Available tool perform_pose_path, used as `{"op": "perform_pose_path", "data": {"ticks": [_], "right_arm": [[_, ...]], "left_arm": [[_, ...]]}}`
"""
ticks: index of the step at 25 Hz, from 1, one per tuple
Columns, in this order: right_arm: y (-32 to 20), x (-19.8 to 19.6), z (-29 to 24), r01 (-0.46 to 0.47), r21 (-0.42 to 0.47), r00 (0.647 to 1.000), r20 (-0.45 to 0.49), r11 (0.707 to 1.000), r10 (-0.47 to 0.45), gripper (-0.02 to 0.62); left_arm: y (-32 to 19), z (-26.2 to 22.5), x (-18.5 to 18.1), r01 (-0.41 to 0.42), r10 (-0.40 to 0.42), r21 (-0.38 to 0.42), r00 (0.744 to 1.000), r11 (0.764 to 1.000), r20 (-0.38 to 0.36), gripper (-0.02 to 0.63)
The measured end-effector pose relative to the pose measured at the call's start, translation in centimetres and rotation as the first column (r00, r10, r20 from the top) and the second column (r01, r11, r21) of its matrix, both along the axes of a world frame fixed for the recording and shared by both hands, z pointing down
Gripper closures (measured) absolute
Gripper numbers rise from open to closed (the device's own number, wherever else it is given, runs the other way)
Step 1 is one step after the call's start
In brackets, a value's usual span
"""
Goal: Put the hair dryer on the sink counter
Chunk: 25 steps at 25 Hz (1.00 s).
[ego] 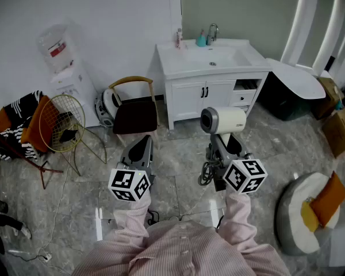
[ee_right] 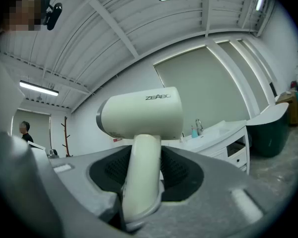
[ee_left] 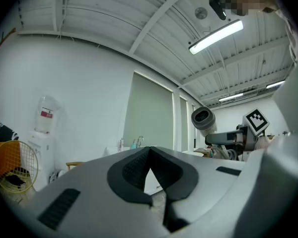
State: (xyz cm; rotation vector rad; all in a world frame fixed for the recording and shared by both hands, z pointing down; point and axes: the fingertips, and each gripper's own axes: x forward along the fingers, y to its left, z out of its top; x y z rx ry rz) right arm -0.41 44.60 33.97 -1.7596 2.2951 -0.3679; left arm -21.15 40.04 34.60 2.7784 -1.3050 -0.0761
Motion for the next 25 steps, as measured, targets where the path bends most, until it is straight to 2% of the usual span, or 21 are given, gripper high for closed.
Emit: {"op": "perform_pose_path", "data": {"ticks": [17, 25], "right_arm": [[0.3, 1.7, 0.2, 0.014, 0.014, 1.0, -0.018, 1.0, -0.013, 0.434], [-1.8, 2.9, 0.8, 0.024, 0.005, 1.0, -0.016, 1.0, -0.024, 0.434]], "left_arm": [[1.0, 0.6, 2.6, -0.008, 0.008, -0.01, 1.0, 1.0, -0.001, 0.609], [-0.5, 1.5, 3.2, 0.018, -0.018, -0.027, 1.0, 0.999, -0.003, 0.609]]}}
